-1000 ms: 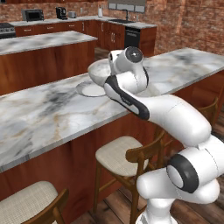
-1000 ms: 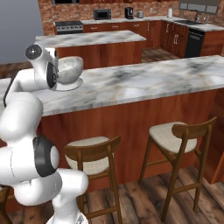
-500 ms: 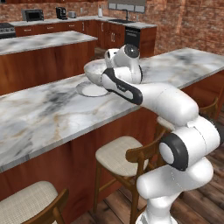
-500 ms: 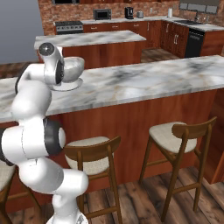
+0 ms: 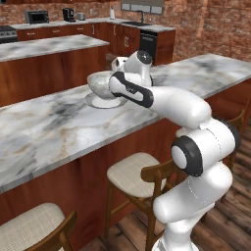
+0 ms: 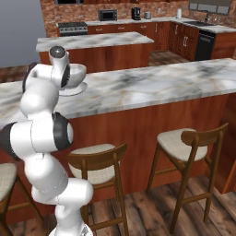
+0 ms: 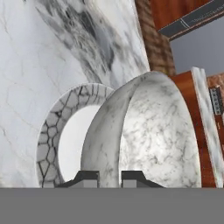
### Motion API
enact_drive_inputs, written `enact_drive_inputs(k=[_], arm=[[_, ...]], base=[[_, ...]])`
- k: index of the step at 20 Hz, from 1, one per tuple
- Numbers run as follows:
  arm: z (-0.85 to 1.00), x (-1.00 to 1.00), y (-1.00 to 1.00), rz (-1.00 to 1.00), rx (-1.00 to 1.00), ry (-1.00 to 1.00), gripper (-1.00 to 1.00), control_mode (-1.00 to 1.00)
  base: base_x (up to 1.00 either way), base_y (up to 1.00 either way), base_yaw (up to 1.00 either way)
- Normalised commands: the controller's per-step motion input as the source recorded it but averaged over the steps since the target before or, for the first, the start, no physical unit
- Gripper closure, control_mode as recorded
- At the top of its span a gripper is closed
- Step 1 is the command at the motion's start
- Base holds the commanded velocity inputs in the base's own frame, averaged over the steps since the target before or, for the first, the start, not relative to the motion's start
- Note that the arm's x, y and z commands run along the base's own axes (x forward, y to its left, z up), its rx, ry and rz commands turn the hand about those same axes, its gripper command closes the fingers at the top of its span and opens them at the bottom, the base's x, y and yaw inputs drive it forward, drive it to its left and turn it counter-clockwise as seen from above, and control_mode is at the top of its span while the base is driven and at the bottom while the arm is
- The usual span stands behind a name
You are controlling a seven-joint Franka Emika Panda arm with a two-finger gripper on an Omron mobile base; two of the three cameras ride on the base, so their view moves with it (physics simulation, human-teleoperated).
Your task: Move the bowls from the cabinet to the plates on the dining table.
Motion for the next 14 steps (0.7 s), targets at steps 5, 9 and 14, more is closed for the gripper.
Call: enact_drive_inputs(k=[5,9,14], arm=[[-0.32,0.32,0.08,0.09,0.00,0.01,1.00,-1.00],[-0.36,0.37,0.00,0.09,0.00,0.00,1.00,-1.00],[-0.33,0.36,0.00,0.09,0.00,0.00,1.00,-1.00]], base=[[0.00,0.00,0.00],[0.00,0.00,0.00],[0.00,0.00,0.00]])
